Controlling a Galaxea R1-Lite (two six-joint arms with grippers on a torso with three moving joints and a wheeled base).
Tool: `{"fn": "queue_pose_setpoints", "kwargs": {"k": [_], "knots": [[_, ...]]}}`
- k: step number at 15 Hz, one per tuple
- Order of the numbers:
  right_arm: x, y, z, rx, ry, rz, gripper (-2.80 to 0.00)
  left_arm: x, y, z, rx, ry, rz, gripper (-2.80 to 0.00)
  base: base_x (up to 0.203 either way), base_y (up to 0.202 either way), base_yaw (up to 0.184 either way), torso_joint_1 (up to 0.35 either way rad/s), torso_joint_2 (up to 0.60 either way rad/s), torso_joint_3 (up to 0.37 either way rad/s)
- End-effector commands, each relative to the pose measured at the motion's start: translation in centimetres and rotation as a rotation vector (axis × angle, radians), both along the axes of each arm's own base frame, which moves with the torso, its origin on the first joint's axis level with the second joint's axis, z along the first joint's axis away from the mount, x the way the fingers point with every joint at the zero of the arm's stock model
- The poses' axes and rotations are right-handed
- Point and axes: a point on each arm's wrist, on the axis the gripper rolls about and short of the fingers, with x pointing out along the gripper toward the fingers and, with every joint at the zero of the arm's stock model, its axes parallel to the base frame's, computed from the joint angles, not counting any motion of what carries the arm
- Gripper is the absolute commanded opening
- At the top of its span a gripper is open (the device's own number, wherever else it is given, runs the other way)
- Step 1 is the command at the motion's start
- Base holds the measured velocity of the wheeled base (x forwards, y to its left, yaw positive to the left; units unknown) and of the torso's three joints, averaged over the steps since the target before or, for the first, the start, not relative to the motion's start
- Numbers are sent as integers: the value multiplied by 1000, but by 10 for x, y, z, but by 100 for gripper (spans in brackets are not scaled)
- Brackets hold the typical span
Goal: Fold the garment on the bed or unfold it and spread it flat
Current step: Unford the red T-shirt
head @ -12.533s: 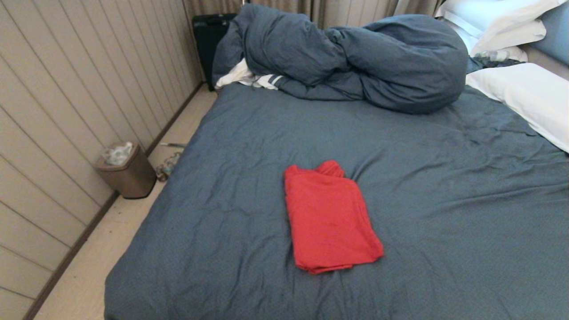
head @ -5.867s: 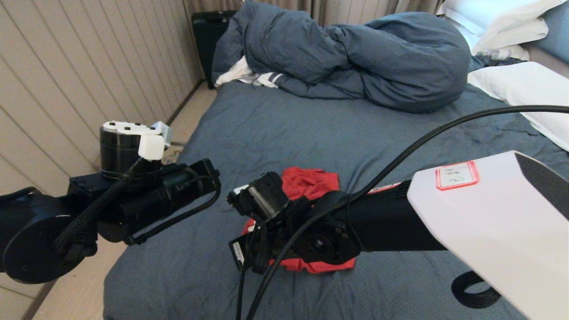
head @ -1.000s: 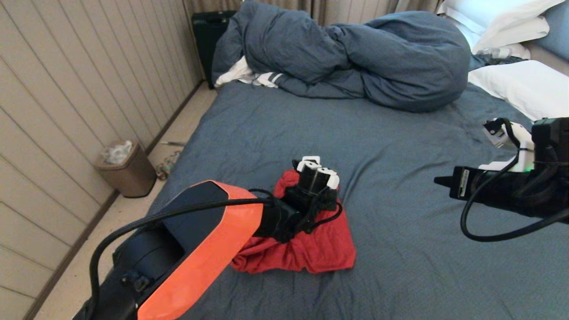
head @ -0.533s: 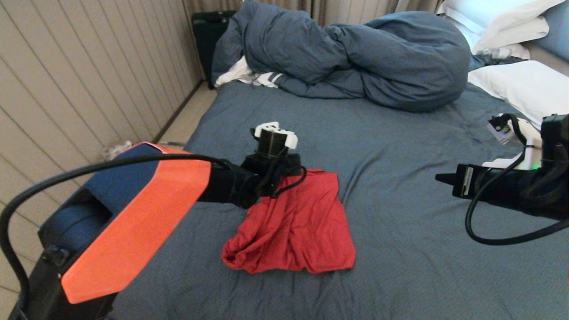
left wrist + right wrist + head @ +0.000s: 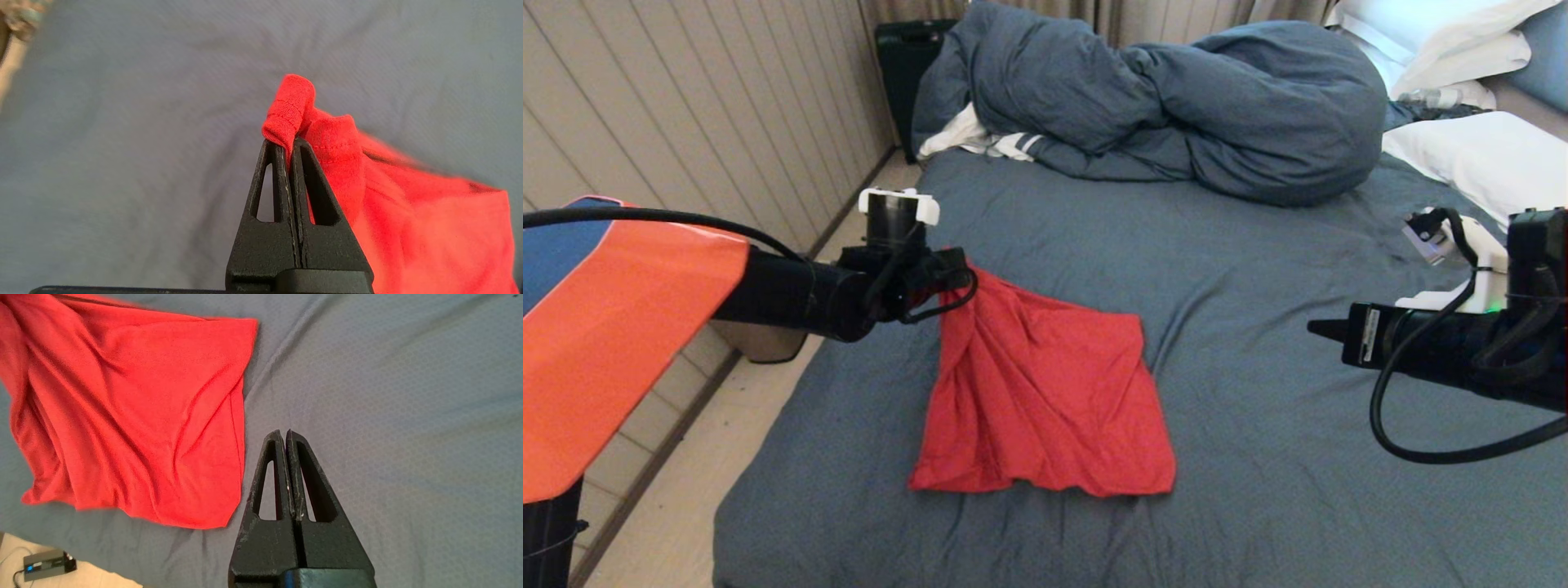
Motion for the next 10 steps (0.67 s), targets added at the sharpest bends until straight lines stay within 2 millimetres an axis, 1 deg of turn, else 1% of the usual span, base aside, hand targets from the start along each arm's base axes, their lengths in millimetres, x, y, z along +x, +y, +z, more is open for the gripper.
{"fn": "queue_pose_setpoints", "kwargs": {"k": [1,5,8,10], "knots": [[1,1,0,1,1,1,-280,1,13,6,-9,-9,14,-280,0,0,0,0,0,0],[2,1,-1,1,4,1,-280,-1,12,-9,7,15,-20,-280,0,0,0,0,0,0],[1,1,-2,-1,8,3,-280,-4,3,-23,24,29,-48,-280,0,0,0,0,0,0],[1,1,-2,-4,7,6,-280,-3,2,-31,28,38,-51,-280,0,0,0,0,0,0]]}}
